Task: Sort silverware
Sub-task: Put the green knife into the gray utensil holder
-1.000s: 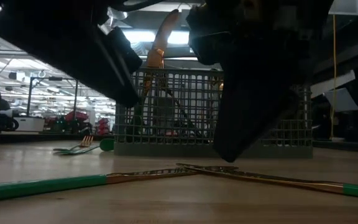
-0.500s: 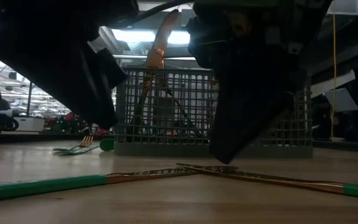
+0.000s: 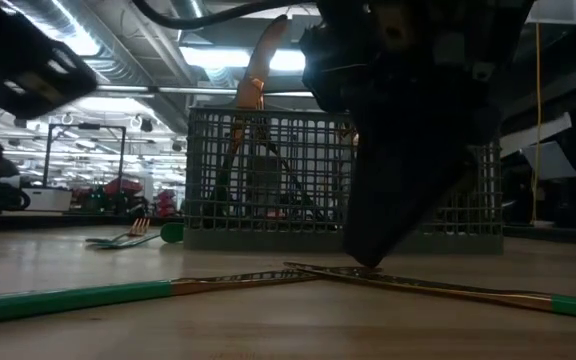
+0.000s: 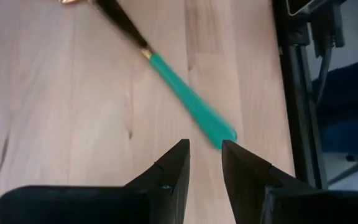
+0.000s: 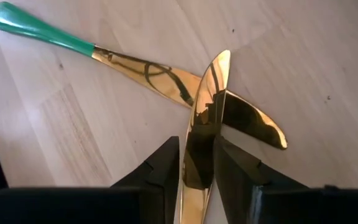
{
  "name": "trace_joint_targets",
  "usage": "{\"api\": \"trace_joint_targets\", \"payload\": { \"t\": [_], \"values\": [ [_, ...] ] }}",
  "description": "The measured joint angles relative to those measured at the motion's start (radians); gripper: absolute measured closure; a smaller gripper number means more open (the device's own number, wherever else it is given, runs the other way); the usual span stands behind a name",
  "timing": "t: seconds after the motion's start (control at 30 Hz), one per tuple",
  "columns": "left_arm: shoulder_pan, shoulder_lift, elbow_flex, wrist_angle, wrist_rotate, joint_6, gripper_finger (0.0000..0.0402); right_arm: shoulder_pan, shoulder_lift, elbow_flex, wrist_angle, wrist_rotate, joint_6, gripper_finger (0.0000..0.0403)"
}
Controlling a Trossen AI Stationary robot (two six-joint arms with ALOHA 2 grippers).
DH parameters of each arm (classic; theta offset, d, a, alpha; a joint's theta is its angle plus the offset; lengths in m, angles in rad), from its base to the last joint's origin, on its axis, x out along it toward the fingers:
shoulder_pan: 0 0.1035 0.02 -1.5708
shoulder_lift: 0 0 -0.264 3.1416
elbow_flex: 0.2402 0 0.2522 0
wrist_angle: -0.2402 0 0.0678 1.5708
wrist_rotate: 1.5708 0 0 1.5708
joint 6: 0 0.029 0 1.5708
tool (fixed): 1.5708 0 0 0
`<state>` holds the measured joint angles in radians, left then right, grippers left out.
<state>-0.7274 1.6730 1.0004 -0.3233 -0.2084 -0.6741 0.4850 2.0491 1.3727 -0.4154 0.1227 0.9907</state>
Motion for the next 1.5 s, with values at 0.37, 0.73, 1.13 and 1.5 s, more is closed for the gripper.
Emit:
{"api": "trace_joint_targets", "payload": {
  "t": [0.37, 0.73, 1.13, 1.5],
  "values": [
    [-0.096, -0.034, 0.0, -0.144, -0.192, -0.256, 0.0316, 0.022, 0.0, 0.0, -0.005, 0.094, 0.0, 0.0304],
    [-0.096, -0.033, 0.0, -0.164, -0.217, -0.262, 0.0316, 0.038, 0.017, 0.0, -0.004, 0.085, 0.0, 0.0304],
    [-0.096, -0.033, 0.0, -0.195, -0.224, -0.262, 0.0316, 0.039, 0.04, 0.002, 0.018, 0.096, -0.001, 0.0304],
    [-0.095, -0.033, 0.0, -0.203, -0.256, -0.261, 0.0316, 0.039, 0.085, 0.006, 0.018, 0.106, 0.0, 0.0304]
  ]
}}
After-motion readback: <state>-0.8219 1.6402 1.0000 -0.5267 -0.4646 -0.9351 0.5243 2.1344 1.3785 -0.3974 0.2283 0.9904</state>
